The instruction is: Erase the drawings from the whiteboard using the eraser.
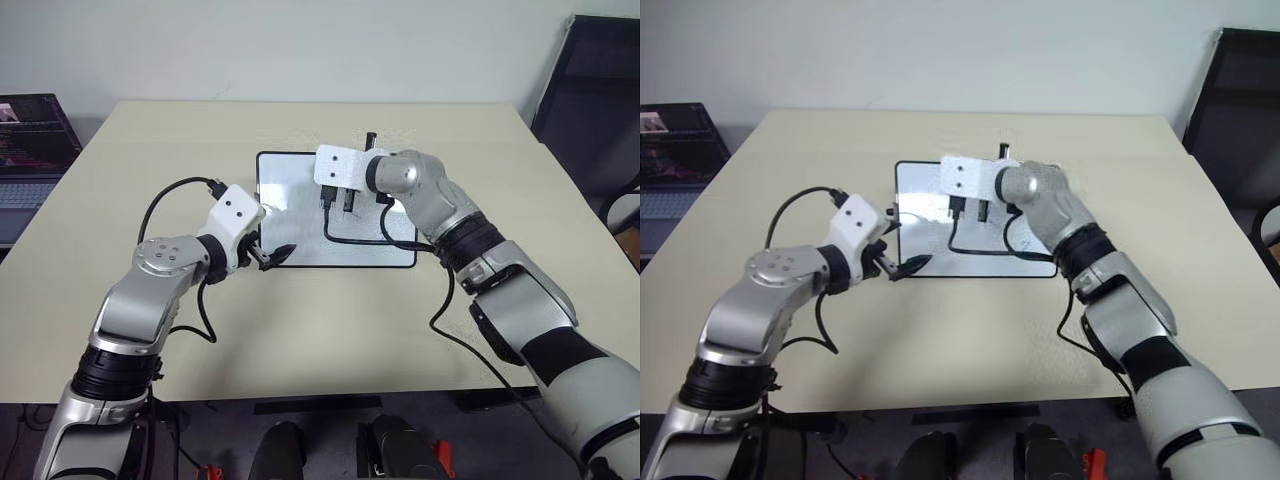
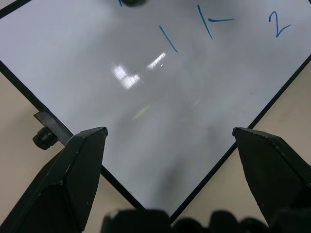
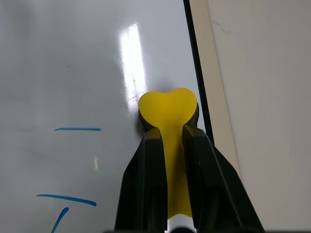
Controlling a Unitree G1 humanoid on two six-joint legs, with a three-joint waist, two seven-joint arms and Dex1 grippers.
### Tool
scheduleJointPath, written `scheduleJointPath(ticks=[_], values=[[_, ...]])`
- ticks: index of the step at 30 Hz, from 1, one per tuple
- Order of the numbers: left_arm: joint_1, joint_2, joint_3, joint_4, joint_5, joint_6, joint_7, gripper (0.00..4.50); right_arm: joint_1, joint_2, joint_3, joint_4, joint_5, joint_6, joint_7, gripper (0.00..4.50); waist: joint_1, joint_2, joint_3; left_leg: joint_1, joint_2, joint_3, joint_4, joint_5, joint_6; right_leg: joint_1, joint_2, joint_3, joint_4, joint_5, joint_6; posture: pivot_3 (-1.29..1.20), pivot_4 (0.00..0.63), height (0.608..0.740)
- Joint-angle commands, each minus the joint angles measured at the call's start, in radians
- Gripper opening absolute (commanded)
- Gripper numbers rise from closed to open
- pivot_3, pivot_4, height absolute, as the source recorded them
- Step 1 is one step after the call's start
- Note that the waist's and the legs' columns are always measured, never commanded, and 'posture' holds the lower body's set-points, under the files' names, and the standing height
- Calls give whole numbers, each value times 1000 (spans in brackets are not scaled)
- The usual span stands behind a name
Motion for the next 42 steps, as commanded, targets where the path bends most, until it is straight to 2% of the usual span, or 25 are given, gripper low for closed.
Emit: scheduleJointPath(ticks=[1,6,9,17,22,27,30,39,42], values=[[-1,5,9,-33,5,-19,1,4500,30,-7,6,-63,3,4,77,189,0,0,0,0,0,0,0,0,0,0,0,0,0,0,0,0,150,740],[1,4,11,-30,5,-23,1,4500,-15,40,-34,-12,3,-7,-18,188,-4,0,0,0,0,0,2,0,0,0,0,0,3,0,0,0,150,740],[3,2,9,-30,8,-25,4,4500,-37,54,-41,36,11,-14,-25,188,-5,0,0,1,0,0,3,0,0,0,0,0,4,0,0,0,150,740],[11,-2,10,-33,10,-29,9,4500,-80,70,-46,138,18,-23,30,187,-3,0,0,0,0,0,3,0,0,0,0,0,3,0,0,0,150,740],[14,-8,7,-36,10,-32,11,4500,-87,65,-41,172,21,-25,139,187,-3,0,0,1,0,0,3,0,0,0,0,0,3,0,0,0,150,740],[17,-11,4,-40,11,-33,11,4500,-133,78,-87,226,18,-53,-23,186,-3,0,0,1,0,0,4,0,0,1,0,0,4,0,0,0,150,740],[13,-15,-1,-41,13,-30,12,4500,-155,79,-96,259,18,-62,-49,186,-3,0,0,1,0,-1,5,0,0,1,0,0,4,0,0,0,150,740],[-1,-25,-10,-33,17,-32,16,4500,-139,70,-57,270,4,-55,130,176,-4,0,0,1,0,0,5,0,0,1,1,0,4,0,0,0,150,740],[1,-26,-9,-33,16,-33,16,4500,-147,70,-72,273,3,-56,102,176,-4,0,0,1,0,-1,5,0,0,1,1,0,4,0,0,0,150,740]])
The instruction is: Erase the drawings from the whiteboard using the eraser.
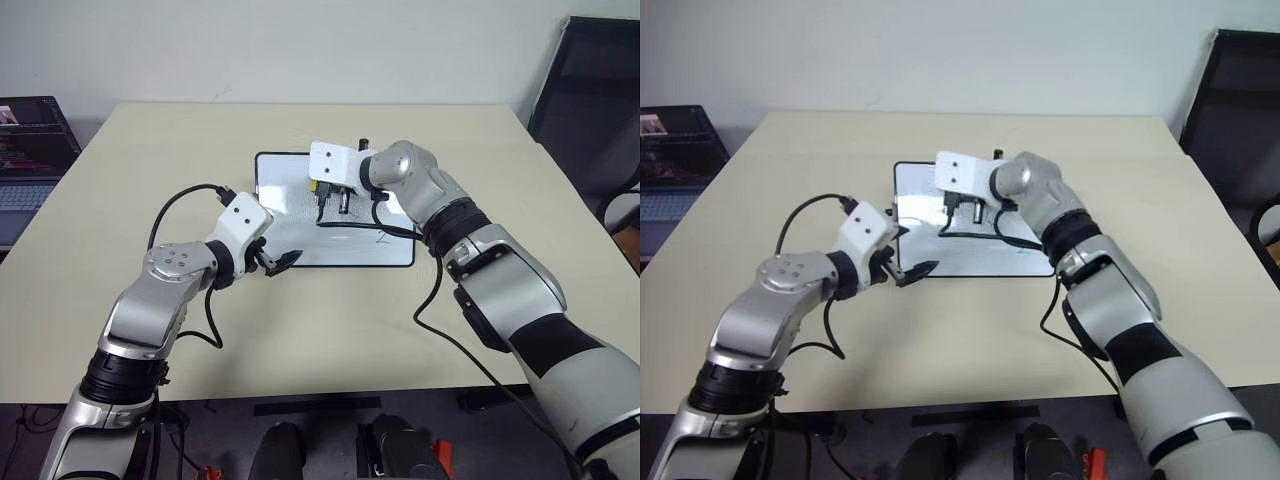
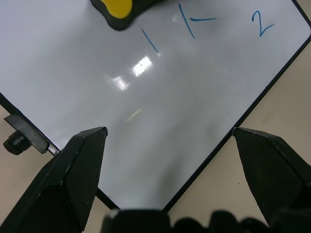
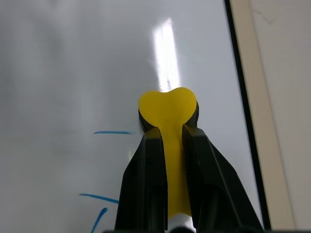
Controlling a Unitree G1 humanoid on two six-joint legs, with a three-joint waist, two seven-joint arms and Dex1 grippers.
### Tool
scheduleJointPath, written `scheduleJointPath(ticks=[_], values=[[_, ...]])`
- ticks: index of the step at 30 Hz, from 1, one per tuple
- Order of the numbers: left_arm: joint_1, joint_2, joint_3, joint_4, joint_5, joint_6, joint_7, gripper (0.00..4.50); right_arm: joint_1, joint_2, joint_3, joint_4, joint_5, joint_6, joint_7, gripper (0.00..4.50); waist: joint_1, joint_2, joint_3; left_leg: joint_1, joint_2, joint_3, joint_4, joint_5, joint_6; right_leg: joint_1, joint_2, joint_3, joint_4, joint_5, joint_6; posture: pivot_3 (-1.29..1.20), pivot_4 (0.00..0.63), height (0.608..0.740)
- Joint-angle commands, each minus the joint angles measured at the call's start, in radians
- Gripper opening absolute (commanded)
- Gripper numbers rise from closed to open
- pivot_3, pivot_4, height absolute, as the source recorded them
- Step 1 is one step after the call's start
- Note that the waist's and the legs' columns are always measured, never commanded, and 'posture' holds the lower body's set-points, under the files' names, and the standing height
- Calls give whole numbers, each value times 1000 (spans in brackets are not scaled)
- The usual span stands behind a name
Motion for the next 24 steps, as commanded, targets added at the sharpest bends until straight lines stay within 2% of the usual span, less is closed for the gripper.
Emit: scheduleJointPath(ticks=[1,5,13,18,20,24], values=[[-17,-4,12,-29,7,-22,9,4500,-21,-10,-15,-1,0,1,-30,176,0,0,0,0,0,0,0,0,0,0,0,0,0,0,0,0,150,740],[-16,-5,10,-28,8,-25,9,4500,-58,-10,-33,29,-2,-5,-112,176,0,0,0,0,0,0,0,0,0,0,0,0,0,0,0,0,150,740],[-15,-10,8,-30,10,-27,12,4500,-34,7,10,19,-15,-17,-26,175,-1,0,0,0,0,0,0,0,0,0,0,0,0,0,0,0,150,740],[-9,-9,10,-34,9,-28,14,4500,-86,20,-30,50,-7,-39,-195,174,-2,0,0,0,0,0,0,0,0,0,0,0,0,0,0,0,150,740],[-5,-9,10,-33,9,-31,13,4500,-87,20,-21,61,-10,-37,-175,174,-1,0,0,0,0,0,0,0,0,0,0,0,0,0,0,0,150,740],[-3,-8,12,-19,11,-46,11,4500,-33,16,29,45,-27,-30,-28,174,-2,0,0,0,0,0,-1,0,0,0,0,0,-1,0,0,0,150,740]])
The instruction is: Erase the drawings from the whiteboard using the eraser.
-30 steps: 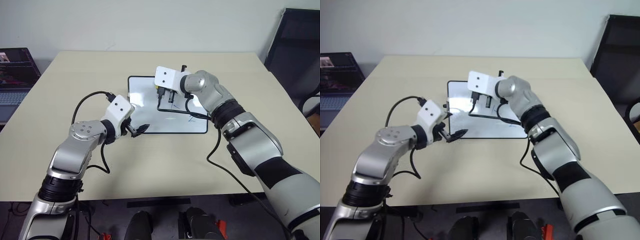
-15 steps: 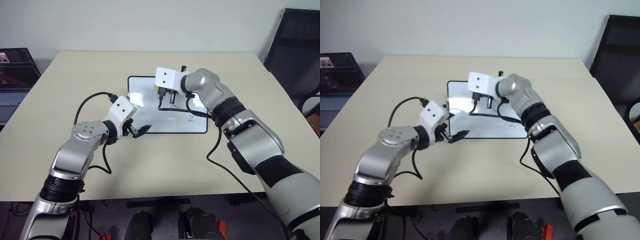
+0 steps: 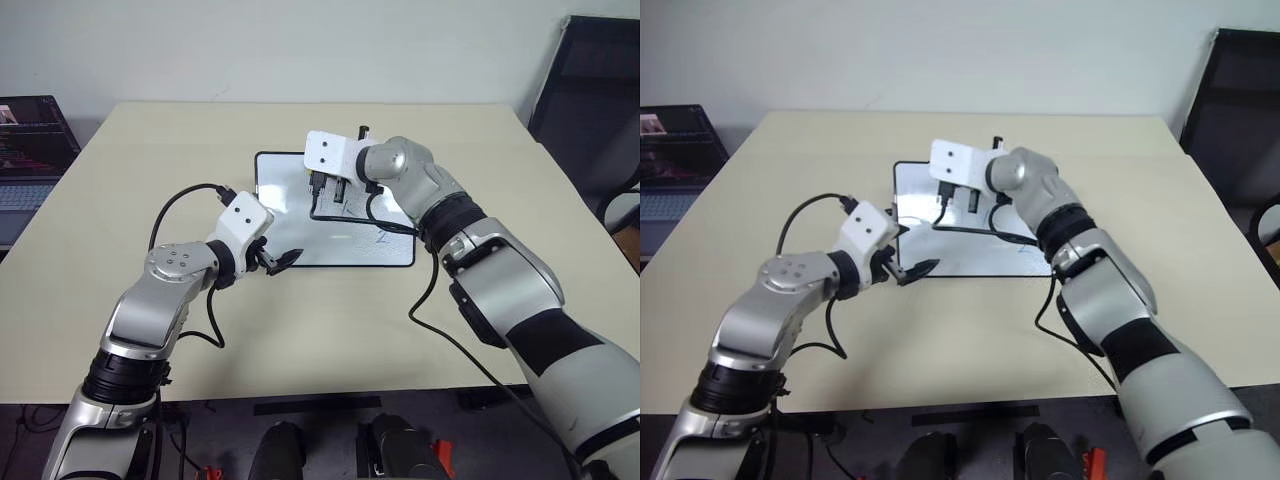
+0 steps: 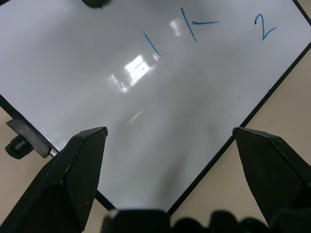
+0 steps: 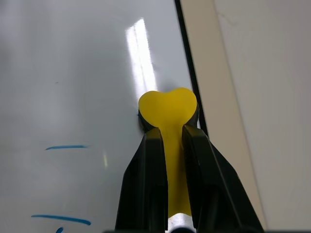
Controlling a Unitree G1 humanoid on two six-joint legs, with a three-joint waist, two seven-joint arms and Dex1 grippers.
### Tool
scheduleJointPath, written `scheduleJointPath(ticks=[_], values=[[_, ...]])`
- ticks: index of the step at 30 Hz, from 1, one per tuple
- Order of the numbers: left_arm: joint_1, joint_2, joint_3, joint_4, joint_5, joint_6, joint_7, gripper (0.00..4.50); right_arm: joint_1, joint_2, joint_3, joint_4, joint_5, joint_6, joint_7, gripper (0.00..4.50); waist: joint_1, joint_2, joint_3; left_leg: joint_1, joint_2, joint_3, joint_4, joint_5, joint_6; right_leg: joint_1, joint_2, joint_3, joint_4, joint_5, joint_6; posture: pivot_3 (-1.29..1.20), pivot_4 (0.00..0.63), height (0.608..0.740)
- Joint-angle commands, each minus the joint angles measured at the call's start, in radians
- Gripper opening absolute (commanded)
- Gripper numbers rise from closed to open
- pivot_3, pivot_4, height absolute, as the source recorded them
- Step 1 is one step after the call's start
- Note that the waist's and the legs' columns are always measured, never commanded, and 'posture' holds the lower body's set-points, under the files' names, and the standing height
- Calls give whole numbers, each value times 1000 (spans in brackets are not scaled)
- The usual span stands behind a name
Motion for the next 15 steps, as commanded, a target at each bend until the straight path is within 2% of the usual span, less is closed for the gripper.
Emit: scheduleJointPath(ticks=[1,8,15], values=[[-4,1,12,-18,6,-27,0,4500,16,-7,24,-28,-15,-4,76,174,0,0,0,0,0,0,0,0,0,0,0,0,0,0,0,0,150,740],[-4,0,8,-9,10,-39,-4,4500,-29,-29,-19,-9,-26,-39,-171,173,-1,0,0,0,0,0,1,0,0,0,0,0,1,0,0,0,150,740],[-13,-4,-1,-4,11,-42,-8,4500,-1,-25,2,-28,-36,-52,-123,169,-1,0,0,0,0,0,1,0,0,0,0,0,1,0,0,0,150,740]])
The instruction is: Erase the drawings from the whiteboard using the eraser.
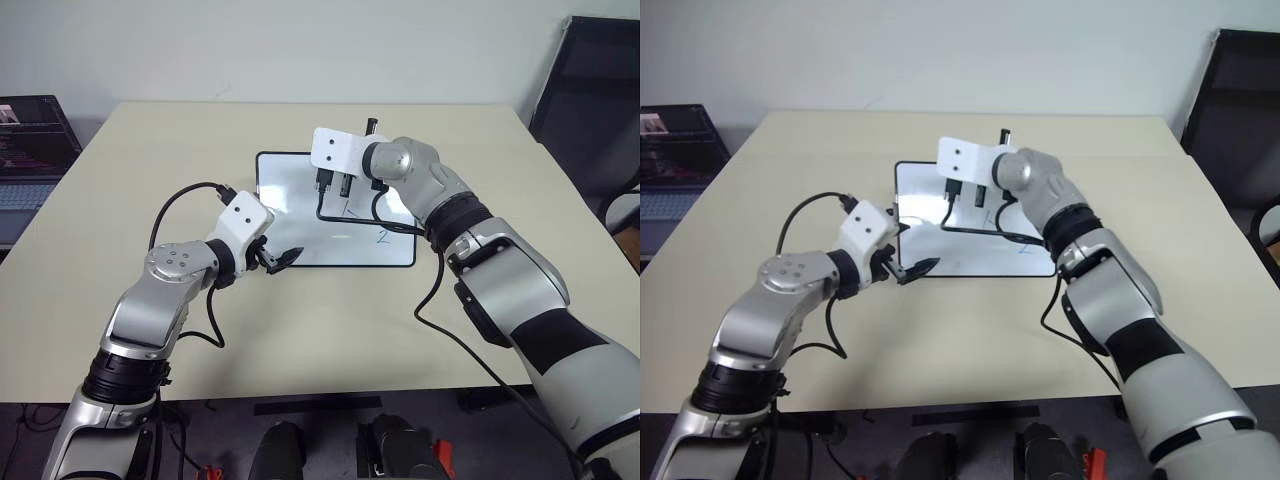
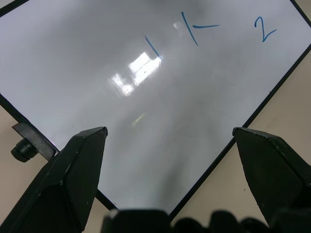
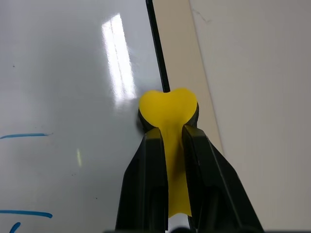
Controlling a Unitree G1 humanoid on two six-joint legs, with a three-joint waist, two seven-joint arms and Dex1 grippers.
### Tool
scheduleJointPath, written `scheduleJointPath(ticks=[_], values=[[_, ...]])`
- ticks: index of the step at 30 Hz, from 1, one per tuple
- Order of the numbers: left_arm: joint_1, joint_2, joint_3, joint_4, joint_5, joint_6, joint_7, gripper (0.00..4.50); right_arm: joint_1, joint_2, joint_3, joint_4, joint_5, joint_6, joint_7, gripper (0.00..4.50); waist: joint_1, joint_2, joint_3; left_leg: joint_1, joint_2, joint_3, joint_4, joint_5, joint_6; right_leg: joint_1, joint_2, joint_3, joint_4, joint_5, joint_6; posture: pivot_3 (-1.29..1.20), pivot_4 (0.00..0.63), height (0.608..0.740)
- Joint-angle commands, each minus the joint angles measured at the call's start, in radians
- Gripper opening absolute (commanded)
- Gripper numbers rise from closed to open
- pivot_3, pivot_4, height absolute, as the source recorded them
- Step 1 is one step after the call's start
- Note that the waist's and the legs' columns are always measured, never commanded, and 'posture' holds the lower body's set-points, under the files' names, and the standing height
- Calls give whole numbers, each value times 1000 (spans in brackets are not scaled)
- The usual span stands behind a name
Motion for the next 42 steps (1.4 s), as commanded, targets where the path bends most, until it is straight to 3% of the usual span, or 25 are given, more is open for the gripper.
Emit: scheduleJointPath(ticks=[1,8,13,16,22,30,33,37,42], values=[[-14,-3,1,-14,5,-21,-5,4500,-2,0,6,-36,-3,-13,45,169,0,0,0,0,0,0,0,0,0,0,0,0,0,0,0,0,150,740],[-9,-3,4,-6,4,-27,-6,4500,86,-12,23,-141,-6,6,136,169,0,0,0,0,0,0,0,0,0,0,0,0,0,0,0,0,150,740],[21,40,18,25,-2,-51,-57,4500,247,-43,80,-327,-20,68,283,169,0,0,0,1,0,-1,0,0,0,1,0,0,0,0,0,0,150,740],[34,76,25,47,-5,-72,-102,4500,265,-45,77,-378,-31,98,262,168,-1,0,0,2,1,-1,2,0,0,2,1,-1,1,0,0,0,150,740],[32,103,37,90,-4,-110,-137,4500,211,-24,32,-340,-31,83,68,150,1,0,0,2,1,0,6,1,1,3,1,-1,2,0,0,0,150,740],[29,98,31,85,-6,-108,-139,4500,262,-19,77,-368,-26,90,162,138,1,0,0,1,1,-1,5,1,1,2,1,-1,1,0,0,0,150,740],[31,95,33,83,-8,-103,-136,4500,274,-11,52,-412,-19,87,130,81,1,0,0,1,1,-1,5,1,1,2,1,-1,1,0,0,0,150,740],[42,95,44,66,-23,-110,-142,4500,301,2,-60,-607,90,206,163,44,2,0,0,0,1,-1,5,1,1,1,1,-1,1,0,0,0,150,740],[67,88,64,46,-58,-126,-153,4500,442,-27,-163,-943,216,479,246,43,6,0,0,-2,1,-3,4,0,1,1,1,-2,0,0,0,0,150,740]])
